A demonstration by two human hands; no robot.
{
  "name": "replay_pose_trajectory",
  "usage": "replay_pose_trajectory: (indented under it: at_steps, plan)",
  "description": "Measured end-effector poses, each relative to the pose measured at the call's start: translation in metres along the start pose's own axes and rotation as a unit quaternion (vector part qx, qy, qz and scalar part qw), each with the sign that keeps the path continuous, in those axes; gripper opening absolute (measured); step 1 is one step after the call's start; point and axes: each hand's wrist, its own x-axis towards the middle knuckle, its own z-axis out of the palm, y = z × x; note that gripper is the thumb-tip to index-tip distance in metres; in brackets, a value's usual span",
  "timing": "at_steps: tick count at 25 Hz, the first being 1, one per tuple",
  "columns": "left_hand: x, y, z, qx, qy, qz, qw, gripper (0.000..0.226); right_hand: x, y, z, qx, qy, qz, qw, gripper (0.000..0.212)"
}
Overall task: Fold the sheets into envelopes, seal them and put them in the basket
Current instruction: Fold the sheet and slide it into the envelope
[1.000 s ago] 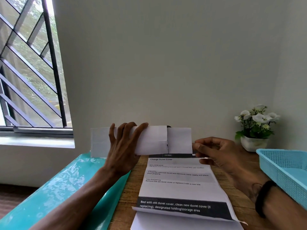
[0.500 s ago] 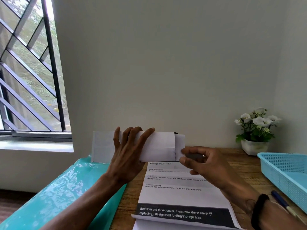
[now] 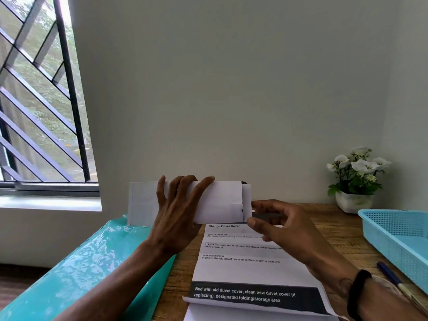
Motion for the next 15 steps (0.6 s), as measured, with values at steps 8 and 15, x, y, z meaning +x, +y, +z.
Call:
replay_pose_trajectory:
  at_steps: [8,15]
  plan:
    - [0.000,0.004,-0.003,-0.006,-0.003,0.006,1.000,0.111,-0.003,-0.003,0.003,0.000,-0.038,-0.002,0.999,0.056]
    - [-0.001,0.012,-0.003,-0.009,-0.003,0.039,0.999,0.096,-0.007,-0.008,0.008,-0.021,-0.075,-0.007,0.997,0.040]
